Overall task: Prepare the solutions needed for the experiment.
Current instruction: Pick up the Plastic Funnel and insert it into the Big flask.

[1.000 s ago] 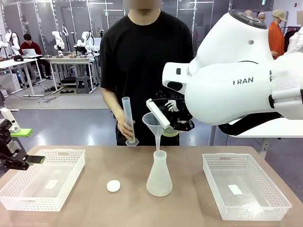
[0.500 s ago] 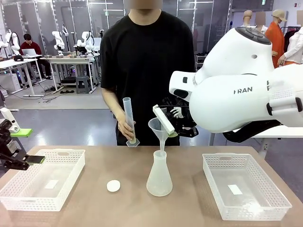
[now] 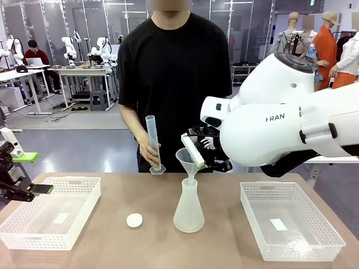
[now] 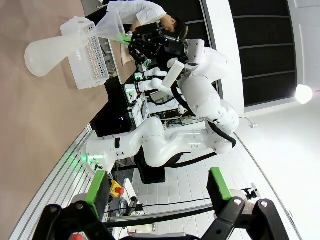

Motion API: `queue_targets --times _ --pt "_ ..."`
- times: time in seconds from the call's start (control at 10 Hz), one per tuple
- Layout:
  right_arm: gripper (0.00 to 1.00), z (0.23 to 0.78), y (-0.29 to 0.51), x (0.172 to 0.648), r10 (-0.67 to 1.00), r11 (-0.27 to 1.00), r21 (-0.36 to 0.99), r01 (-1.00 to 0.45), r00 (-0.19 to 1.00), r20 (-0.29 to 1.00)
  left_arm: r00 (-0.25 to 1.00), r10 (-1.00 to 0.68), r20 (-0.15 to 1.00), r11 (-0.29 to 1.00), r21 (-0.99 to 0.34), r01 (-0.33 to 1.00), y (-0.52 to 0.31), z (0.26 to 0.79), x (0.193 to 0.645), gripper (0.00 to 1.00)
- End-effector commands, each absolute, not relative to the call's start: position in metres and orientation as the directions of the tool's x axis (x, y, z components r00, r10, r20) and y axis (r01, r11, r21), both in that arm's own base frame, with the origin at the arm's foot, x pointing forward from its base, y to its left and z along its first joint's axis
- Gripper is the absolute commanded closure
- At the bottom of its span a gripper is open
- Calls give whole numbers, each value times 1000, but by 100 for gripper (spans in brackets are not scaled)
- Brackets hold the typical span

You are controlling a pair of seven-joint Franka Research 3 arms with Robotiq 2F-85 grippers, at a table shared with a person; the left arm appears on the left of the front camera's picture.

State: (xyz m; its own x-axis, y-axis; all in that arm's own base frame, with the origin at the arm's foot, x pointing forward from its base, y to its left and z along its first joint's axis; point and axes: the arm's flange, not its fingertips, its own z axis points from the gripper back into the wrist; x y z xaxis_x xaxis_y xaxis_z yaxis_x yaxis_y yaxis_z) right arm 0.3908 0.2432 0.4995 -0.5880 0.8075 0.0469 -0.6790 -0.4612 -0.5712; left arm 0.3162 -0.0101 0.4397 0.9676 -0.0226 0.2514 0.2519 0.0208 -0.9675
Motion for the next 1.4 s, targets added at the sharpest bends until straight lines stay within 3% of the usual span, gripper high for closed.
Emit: queue_targets --times 0.0,0.5,0.6,0.8,1.3 --pt "96 490 241 397 786 -467 -576 -671 -613 76 966 -23 257 16 -966 258 -10 442 315 0" --pt "94 479 244 397 792 -467 -552 -691 -604 87 966 -23 257 16 -966 258 -10 442 315 0" --pt "83 477 245 396 793 -464 -553 -692 -603 89 966 -23 257 16 -966 258 -10 442 315 0" --pt "71 476 246 393 795 -461 -558 -690 -600 86 966 -23 257 16 -966 258 -10 442 315 0" --pt "71 481 249 394 808 -460 -541 -704 -584 73 966 -23 257 16 -966 258 -10 442 315 0"
